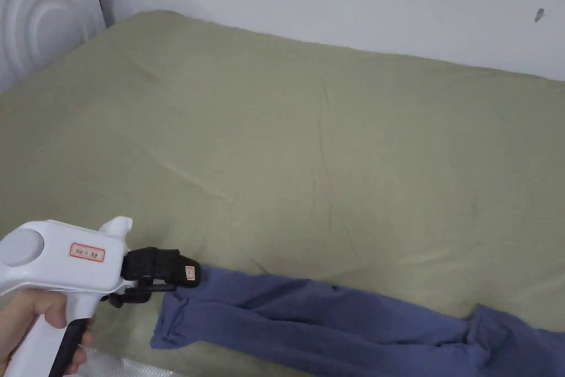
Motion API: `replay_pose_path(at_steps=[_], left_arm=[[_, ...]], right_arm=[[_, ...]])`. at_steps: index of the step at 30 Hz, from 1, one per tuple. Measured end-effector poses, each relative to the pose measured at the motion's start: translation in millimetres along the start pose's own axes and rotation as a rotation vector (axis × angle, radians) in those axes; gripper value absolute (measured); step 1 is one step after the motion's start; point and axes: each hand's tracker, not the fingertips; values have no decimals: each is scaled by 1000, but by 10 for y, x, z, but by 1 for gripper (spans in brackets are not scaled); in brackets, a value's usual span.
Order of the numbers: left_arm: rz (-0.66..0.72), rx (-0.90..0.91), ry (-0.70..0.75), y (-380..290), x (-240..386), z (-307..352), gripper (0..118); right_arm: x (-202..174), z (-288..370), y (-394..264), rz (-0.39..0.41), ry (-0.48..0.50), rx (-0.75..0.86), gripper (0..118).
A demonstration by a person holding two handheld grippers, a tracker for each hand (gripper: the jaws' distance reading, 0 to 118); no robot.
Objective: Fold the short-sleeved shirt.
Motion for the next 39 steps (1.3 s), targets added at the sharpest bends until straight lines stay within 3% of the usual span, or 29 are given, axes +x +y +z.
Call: replay_pose_path(at_steps=[10,13,16,18,19,31,39], left_arm=[[-3,-48,-54,86,-126,-204,114],[-21,-41,-14,41,-85,-187,105],[-26,-29,47,34,-80,-129,65],[-13,-28,49,13,-133,-80,12],[17,-34,42,-7,-162,-85,5],[103,76,-2,-79,-123,94,4],[117,164,44,5,-148,613,3]], right_arm=[[-67,-40,-18,5,13,-30,2],[-68,-44,-35,-14,22,-37,2],[-51,-41,-61,-32,37,-45,2],[-39,-32,-78,-34,38,-45,2],[-27,-23,-83,-39,41,-44,2],[189,35,-85,-94,33,-42,2],[270,25,-108,-115,25,-47,2]])
